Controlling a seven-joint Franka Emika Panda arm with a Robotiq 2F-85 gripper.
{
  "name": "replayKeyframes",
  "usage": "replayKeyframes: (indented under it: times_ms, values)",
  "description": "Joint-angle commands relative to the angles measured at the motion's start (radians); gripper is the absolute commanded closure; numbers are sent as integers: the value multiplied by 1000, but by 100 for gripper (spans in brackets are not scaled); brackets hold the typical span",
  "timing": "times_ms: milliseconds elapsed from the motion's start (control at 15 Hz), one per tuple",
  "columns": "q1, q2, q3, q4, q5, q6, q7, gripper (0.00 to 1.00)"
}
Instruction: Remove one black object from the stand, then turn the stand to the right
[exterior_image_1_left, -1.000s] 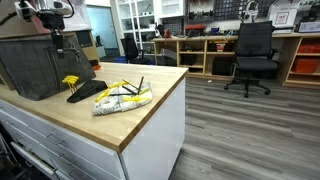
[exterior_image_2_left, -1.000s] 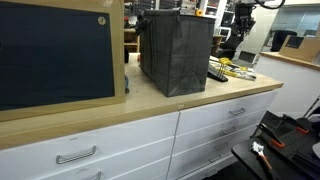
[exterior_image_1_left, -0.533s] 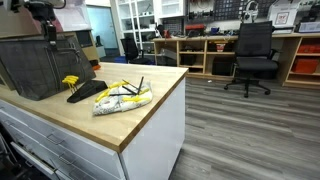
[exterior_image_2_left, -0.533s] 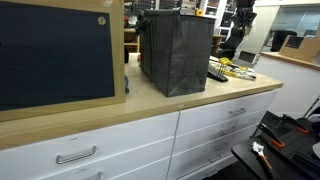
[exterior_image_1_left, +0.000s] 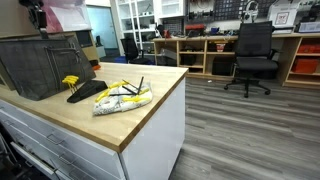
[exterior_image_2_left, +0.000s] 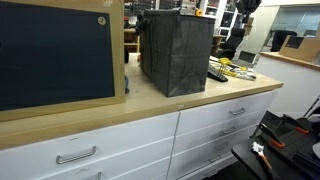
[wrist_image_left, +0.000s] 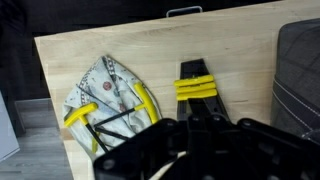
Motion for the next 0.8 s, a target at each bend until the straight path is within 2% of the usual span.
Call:
replayKeyframes:
  times_ms: [0,67,133,267,333,467,733]
  values:
    - [7,-16,19,37,-20,-44,-24,100]
    - [7,-16,21,41,-7,-49,-24,89]
    - [7,-18,24,41,-6,-49,-30,73]
    - [4,-15,24,23,0,-14,-1,59]
    - [5,-14,24,23,1,-14,0,77]
    - [5,-13,23,23,0,-14,0,62]
    - [5,-12,23,23,0,-14,0,59]
